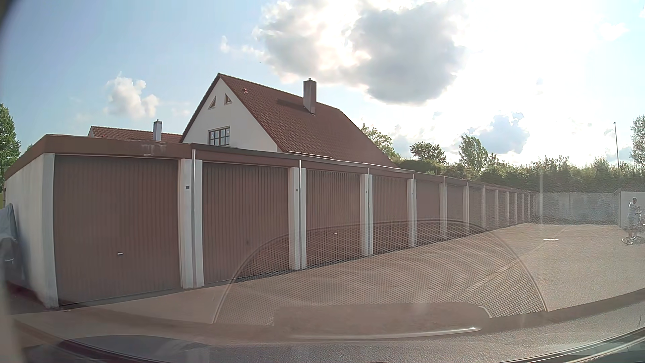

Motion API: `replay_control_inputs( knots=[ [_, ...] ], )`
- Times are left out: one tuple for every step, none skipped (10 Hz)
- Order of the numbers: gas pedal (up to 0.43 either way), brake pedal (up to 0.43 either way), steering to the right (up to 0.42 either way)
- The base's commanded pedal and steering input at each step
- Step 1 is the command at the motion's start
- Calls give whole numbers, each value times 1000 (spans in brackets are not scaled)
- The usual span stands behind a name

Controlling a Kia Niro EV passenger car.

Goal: Follow the waypoints while adhering to traffic rules and regulations

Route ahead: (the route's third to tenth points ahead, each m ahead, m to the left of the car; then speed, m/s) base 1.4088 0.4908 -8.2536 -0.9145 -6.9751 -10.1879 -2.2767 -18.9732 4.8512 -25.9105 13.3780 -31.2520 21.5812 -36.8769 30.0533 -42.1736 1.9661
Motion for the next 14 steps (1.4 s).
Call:
replay_control_inputs(
  knots=[
    [0, 12, 214],
    [0, 12, 184],
    [0, 12, 147],
    [0, 12, 117],
    [0, 12, 84],
    [0, 12, 71],
    [0, 12, 62],
    [0, 12, 49],
    [0, 24, 44],
    [0, 30, 44],
    [0, 55, 45],
    [0, 73, 45],
    [0, 73, 44],
    [0, 73, 44]
  ],
)
